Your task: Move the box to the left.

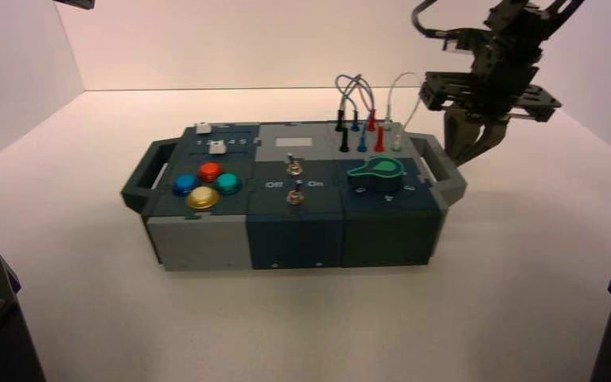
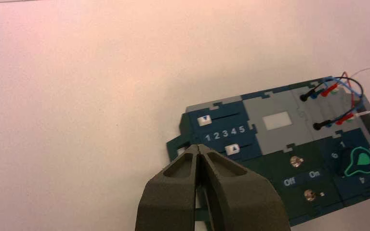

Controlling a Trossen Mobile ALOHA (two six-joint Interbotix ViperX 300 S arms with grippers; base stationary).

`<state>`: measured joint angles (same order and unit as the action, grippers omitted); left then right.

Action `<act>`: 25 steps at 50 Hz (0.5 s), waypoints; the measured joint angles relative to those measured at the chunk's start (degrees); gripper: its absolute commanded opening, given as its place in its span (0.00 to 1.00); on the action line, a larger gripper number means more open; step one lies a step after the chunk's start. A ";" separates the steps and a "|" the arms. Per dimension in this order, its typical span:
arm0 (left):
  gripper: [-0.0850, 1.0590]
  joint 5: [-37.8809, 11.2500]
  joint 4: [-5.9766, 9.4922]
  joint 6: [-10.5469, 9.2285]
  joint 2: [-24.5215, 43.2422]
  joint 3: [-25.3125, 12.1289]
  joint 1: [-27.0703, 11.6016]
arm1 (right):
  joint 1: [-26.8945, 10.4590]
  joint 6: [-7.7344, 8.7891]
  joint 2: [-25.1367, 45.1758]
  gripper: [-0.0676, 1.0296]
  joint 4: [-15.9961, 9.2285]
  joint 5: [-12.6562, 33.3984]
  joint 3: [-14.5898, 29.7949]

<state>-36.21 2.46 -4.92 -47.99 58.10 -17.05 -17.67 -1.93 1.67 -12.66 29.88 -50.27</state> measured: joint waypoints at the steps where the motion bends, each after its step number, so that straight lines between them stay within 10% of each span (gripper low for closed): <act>1: 0.05 0.00 0.00 0.00 -0.09 0.00 -0.09 | -0.44 0.00 0.18 0.04 -0.18 0.00 0.09; 25: 0.04 0.00 0.00 0.00 -0.79 0.44 -0.09 | -13.45 0.00 5.19 0.04 -7.82 2.37 6.15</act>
<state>-36.21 2.46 -4.92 -48.78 58.54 -17.14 -31.11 -1.93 6.86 -20.48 32.26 -44.12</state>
